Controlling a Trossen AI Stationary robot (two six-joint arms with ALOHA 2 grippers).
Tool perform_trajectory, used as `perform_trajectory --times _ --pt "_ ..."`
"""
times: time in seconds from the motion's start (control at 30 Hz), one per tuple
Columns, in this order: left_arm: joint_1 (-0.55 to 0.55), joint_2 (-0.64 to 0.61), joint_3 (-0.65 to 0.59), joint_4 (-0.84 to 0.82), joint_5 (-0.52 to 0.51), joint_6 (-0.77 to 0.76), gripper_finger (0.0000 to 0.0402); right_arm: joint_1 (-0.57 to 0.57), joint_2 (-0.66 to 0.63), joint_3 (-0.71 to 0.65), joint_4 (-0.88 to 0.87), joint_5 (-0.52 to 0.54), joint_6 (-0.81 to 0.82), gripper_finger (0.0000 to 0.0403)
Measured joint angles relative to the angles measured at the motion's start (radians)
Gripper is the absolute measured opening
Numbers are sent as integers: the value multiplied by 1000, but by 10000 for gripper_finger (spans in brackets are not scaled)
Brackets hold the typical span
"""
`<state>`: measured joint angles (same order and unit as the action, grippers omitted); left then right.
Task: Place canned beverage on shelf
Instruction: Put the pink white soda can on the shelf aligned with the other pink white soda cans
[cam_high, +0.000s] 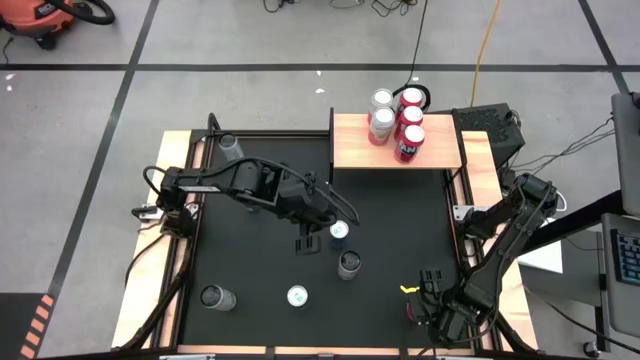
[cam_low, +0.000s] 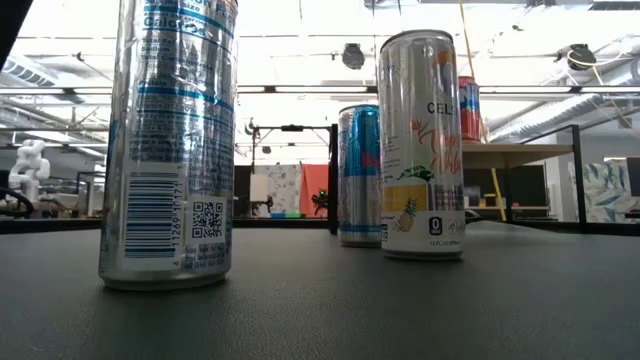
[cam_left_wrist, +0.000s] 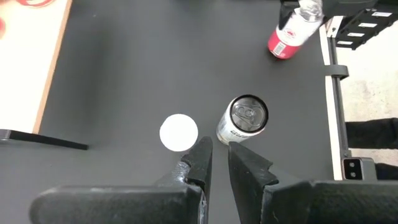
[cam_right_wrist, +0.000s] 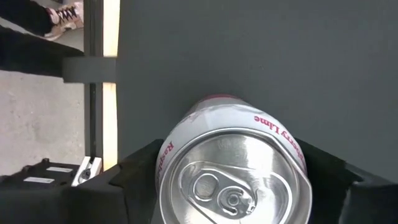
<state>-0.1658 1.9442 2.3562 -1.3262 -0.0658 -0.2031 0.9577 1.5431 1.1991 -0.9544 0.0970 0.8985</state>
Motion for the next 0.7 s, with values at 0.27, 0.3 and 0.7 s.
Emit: perform_trajectory --times 0.27,0.3,0.7 --pt "0 0 0 0 -51 -59 54 -65 -1 129 -129 -1 -2 271" --pt "0 0 0 0 -52 -79 54 -76 -1 151 -146 -3 -3 271" --pt "-37 -12 -1 7 -32 -203 64 -227 -3 457 -262 -22 -74 273"
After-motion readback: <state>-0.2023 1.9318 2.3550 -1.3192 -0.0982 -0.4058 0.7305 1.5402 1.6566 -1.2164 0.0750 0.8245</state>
